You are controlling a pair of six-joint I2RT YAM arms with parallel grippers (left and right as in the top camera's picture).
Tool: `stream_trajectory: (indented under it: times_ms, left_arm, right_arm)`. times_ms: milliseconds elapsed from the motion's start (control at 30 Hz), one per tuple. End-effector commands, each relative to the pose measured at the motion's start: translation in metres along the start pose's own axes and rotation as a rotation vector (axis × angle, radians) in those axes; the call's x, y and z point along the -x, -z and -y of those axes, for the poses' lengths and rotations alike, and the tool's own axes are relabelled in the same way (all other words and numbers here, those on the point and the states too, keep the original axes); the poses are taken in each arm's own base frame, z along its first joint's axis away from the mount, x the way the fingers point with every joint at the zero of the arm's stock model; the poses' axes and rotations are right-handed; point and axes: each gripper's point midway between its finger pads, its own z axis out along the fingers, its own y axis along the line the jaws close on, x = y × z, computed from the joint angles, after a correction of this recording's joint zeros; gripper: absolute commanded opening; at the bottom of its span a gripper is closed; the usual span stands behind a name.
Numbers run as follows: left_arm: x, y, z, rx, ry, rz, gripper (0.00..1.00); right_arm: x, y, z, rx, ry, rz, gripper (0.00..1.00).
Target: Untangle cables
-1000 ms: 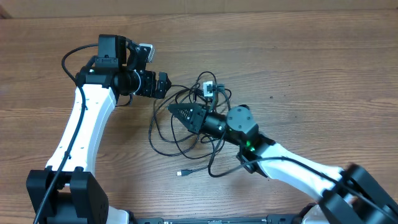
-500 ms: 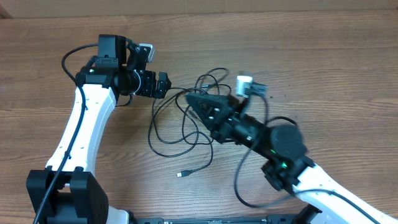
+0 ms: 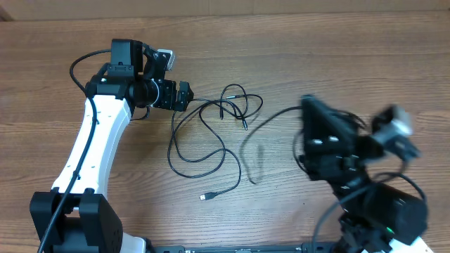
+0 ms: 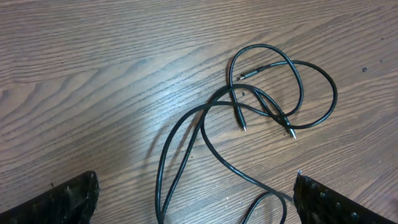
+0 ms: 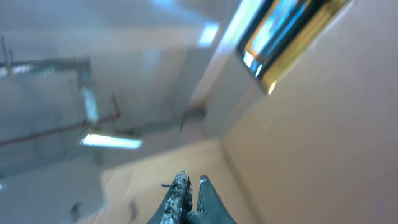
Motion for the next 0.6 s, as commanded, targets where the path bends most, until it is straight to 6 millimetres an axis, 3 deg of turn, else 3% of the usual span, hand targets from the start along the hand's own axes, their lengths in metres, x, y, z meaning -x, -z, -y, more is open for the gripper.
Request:
stream_trajectory:
  times_ms: [0, 200, 567]
  left_arm:
    - [0.008, 0.005, 0.001, 0.008, -0.003, 0.022, 1.0]
    - [0.008, 0.005, 0.001, 0.008, -0.003, 0.022, 1.0]
    - [0.008, 0.005, 0.001, 0.008, -0.003, 0.022, 1.0]
  right_arm:
    - [0.051, 0.008, 0.007, -0.119, 0.129, 0.183, 0.04]
    - [0.083, 0.027, 0.043, -0.417, 0.409, 0.306, 0.04]
    - [0.105, 0.045, 0.084, -0.749, 0.983, 0.226, 0.04]
